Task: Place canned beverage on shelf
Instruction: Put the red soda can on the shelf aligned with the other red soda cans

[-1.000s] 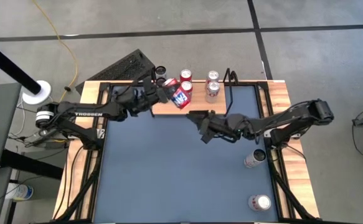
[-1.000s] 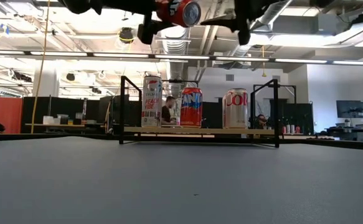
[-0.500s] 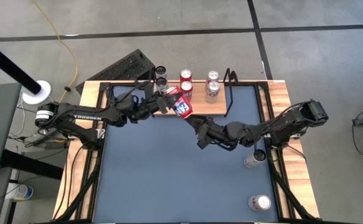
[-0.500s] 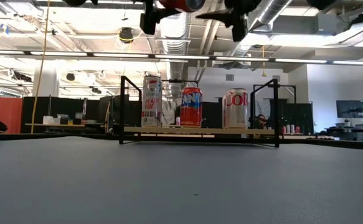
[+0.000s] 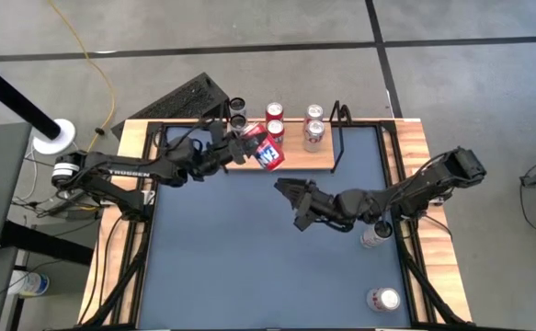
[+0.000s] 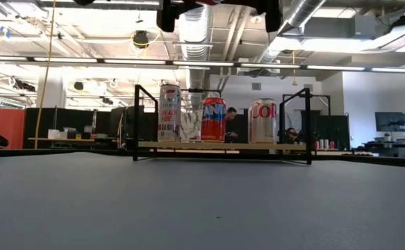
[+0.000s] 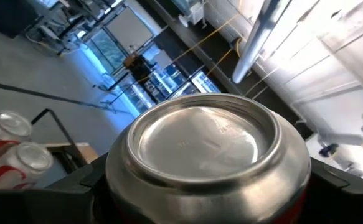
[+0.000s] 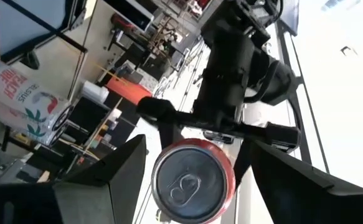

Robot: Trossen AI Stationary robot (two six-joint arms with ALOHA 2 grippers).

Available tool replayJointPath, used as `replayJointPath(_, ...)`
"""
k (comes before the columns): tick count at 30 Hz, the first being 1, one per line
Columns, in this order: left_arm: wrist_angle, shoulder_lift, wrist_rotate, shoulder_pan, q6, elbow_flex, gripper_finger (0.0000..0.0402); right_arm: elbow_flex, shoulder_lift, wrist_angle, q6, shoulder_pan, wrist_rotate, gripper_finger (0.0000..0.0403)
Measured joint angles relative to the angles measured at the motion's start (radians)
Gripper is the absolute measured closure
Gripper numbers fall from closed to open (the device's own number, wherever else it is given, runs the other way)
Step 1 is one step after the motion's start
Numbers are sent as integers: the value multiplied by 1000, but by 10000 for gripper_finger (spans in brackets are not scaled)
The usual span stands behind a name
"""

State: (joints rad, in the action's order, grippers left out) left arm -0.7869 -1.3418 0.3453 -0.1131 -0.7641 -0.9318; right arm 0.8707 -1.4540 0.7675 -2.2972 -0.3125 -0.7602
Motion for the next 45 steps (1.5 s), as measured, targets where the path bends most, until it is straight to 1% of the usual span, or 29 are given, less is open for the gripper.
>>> replayJointPath(7,30,-1,26,14,30,0,108,-1,0,-3,-3,40,4,113)
replayJointPath(15,49,-1,45,13,37,0,108,-2,0,42,-12,40,17,113)
replayJointPath(24,40,-1,37,24,20,0,108,-2,0,42,-38,78,25,113)
replayJointPath(32,34,-1,66,59,41,0,108,-2,0,44,-77,123,88,113)
replayJointPath(38,32,-1,68,77,49,0,108,-2,0,43,-86,102,94,113)
replayJointPath(45,29,0,61,110,75,0,108,-3,0,45,-117,96,172,113)
